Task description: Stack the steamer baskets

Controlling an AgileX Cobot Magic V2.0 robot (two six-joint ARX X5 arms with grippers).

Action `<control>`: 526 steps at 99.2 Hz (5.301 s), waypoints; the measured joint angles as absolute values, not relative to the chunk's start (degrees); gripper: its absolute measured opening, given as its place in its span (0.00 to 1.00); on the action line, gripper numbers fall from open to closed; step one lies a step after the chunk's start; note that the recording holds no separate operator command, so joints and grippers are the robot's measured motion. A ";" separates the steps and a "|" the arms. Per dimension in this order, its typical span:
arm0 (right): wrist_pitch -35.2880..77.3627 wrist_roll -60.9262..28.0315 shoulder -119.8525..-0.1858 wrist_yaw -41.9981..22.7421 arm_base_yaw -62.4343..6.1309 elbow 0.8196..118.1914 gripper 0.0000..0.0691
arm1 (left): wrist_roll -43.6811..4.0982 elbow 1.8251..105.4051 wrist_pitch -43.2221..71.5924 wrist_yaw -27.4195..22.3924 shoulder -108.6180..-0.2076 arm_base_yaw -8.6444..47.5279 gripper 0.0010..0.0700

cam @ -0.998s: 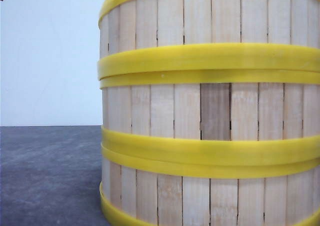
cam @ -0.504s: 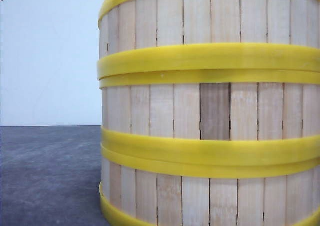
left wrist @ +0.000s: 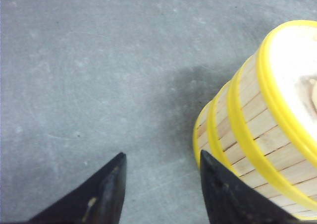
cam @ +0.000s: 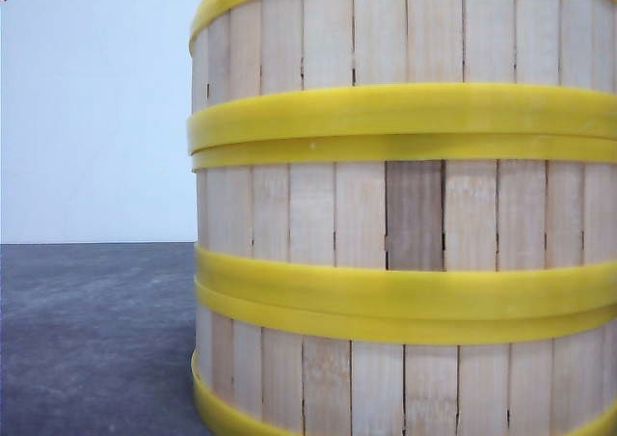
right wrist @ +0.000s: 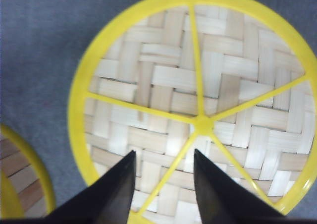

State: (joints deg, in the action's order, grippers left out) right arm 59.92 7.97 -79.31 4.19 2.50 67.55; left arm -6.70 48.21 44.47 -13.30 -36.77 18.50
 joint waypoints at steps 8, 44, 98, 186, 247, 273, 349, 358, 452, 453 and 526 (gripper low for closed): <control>60.90 7.97 -81.62 4.19 3.25 67.55 0.29 | -6.85 48.21 44.53 -13.41 -36.77 18.50 0.38; 61.39 7.73 -84.58 -0.12 3.60 67.55 0.29 | -6.92 48.21 44.62 -13.43 -36.77 18.50 0.38; 57.17 7.49 -86.83 -0.23 3.60 67.55 0.29 | -6.92 48.21 44.62 -13.43 -36.77 18.50 0.38; 60.77 4.91 -83.24 2.46 3.25 74.54 0.08 | -6.90 48.21 44.62 -13.43 -36.77 18.50 0.38; 63.99 -0.19 -67.57 22.85 -15.38 84.16 0.08 | -6.90 48.21 44.62 -13.43 -36.77 18.50 0.38; 65.63 -1.74 -67.68 23.00 -25.71 84.16 0.08 | -6.90 48.21 44.62 -13.43 -36.80 18.50 0.38; 65.25 -1.72 -74.13 22.06 -39.44 84.16 0.08 | -6.90 48.21 44.62 -13.43 -36.77 18.50 0.38; 65.08 -1.72 -74.96 21.65 -40.16 84.16 0.08 | -6.90 48.21 44.62 -13.43 -36.77 18.50 0.38; 64.88 -1.67 -75.68 12.99 -43.03 84.18 0.08 | -6.87 48.21 44.97 -13.43 -36.77 18.50 0.38; 64.86 -1.67 -75.68 13.13 -43.11 84.18 0.08 | -6.87 48.21 44.99 -13.43 -36.77 18.50 0.38; 62.98 -0.34 -75.05 12.62 -44.64 84.18 0.43 | -6.87 48.21 45.01 -13.43 -36.77 18.50 0.38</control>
State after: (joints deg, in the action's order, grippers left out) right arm 62.98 -0.34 -75.05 12.62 -44.64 84.18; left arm -6.87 48.21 45.01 -13.43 -36.77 18.50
